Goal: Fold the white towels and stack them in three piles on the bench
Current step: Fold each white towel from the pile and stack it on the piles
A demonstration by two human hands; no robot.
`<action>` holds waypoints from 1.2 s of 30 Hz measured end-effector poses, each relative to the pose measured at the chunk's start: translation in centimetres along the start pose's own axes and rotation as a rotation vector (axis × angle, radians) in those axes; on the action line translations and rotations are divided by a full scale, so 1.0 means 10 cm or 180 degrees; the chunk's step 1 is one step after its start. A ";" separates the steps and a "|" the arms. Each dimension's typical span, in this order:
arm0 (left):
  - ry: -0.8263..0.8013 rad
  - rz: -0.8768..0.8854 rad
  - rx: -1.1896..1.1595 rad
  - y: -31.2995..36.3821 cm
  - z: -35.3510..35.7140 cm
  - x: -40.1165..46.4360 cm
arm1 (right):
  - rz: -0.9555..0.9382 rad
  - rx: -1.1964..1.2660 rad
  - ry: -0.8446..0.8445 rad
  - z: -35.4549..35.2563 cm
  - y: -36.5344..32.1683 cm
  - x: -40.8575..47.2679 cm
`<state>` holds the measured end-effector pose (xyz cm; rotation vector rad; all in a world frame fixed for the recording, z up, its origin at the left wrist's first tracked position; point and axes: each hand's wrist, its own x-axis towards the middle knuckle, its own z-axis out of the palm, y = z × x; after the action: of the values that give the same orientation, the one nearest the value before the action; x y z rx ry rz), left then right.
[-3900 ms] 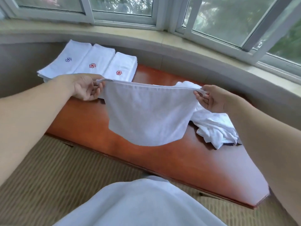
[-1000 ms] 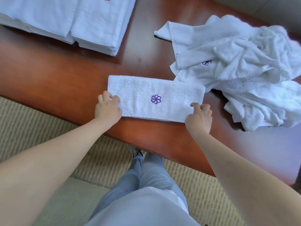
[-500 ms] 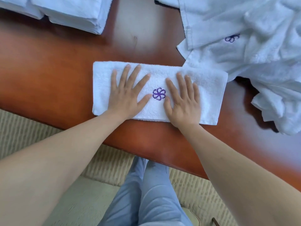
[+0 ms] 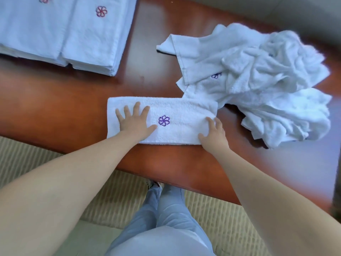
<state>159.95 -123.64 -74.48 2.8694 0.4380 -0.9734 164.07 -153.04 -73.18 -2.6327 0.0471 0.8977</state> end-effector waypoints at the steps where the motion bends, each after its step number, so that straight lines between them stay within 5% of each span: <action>1: 0.0011 0.0181 -0.0022 0.15 -0.08 0.00 | 0.0203 0.0274 -0.0089 -0.07 -0.03 0.00; 8: 0.0013 0.1487 -0.0486 1.23 -0.47 0.20 | 0.1938 0.2202 -0.0316 -0.21 0.07 0.15; 20: -0.0414 0.1399 -0.0040 2.14 -0.94 0.64 | 0.2027 0.2823 -0.0560 -0.18 0.24 0.28; 28: -0.1173 0.1712 -0.0475 1.77 -1.46 0.54 | 0.0821 0.1168 -0.0826 -0.41 0.17 0.34; 36: -0.0355 0.1259 -0.1227 0.86 -1.96 0.21 | -0.0269 0.0849 -0.0711 -0.92 -0.51 0.30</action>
<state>175.51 -128.15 -60.30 2.4117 0.0342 -0.8597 172.55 -151.18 -66.58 -2.2607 -0.0014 1.0704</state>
